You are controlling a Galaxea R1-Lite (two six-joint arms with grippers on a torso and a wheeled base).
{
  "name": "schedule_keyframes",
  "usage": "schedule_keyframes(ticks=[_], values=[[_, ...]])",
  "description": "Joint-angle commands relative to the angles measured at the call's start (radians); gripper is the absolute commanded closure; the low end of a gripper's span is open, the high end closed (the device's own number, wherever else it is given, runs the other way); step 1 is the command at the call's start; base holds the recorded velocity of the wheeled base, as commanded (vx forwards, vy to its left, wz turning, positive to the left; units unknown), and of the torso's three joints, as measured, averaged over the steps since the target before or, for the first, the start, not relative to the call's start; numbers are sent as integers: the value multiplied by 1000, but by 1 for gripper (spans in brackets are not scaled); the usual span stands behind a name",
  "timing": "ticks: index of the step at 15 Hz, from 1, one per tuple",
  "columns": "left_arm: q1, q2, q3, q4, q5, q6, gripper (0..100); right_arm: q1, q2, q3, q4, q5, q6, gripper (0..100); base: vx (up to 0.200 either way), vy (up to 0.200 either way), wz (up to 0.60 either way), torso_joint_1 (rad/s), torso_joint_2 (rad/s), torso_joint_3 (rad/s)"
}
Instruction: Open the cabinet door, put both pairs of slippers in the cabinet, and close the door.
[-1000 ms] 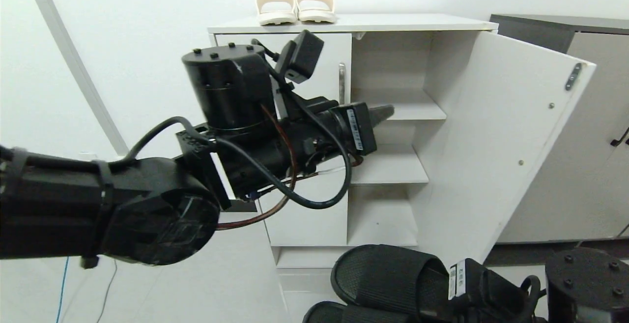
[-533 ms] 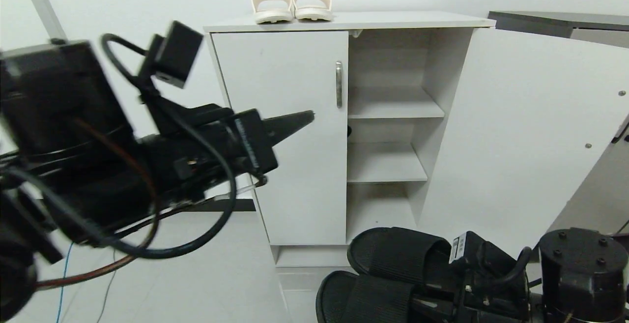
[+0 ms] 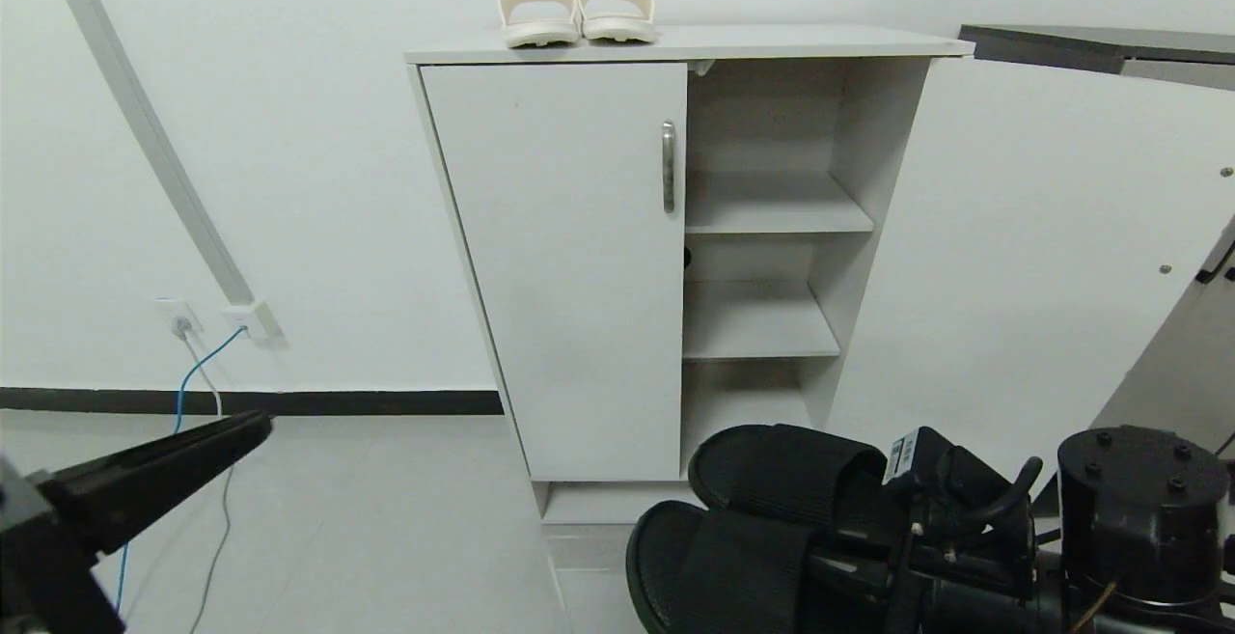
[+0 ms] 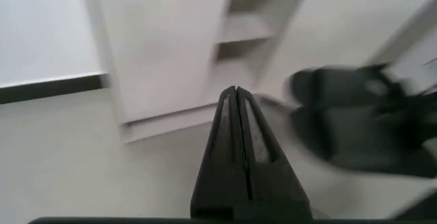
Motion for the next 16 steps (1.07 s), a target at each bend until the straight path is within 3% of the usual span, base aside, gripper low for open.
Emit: schedule_keyframes(ticks=[1, 3, 7, 9, 11, 16], values=[[172, -238, 159, 39, 42, 77, 100, -21, 4, -7, -1, 1, 1, 100, 0, 0, 0, 0, 0, 0], [259, -330, 283, 37, 76, 100, 100, -41, 4, -7, -1, 3, 3, 100, 0, 0, 0, 0, 0, 0], [399, -556, 450, 40, 87, 101, 100, -41, 4, -9, -1, 3, 0, 100, 0, 0, 0, 0, 0, 0], [423, -654, 512, 42, 87, 101, 100, -41, 4, -7, -1, 3, 0, 100, 0, 0, 0, 0, 0, 0], [445, -767, 522, 149, 72, 123, 100, -39, 4, -9, -1, 3, 0, 100, 0, 0, 0, 0, 0, 0], [459, -795, 524, 146, 55, 127, 100, -39, 15, -38, -1, -2, 4, 100, 0, 0, 0, 0, 0, 0]])
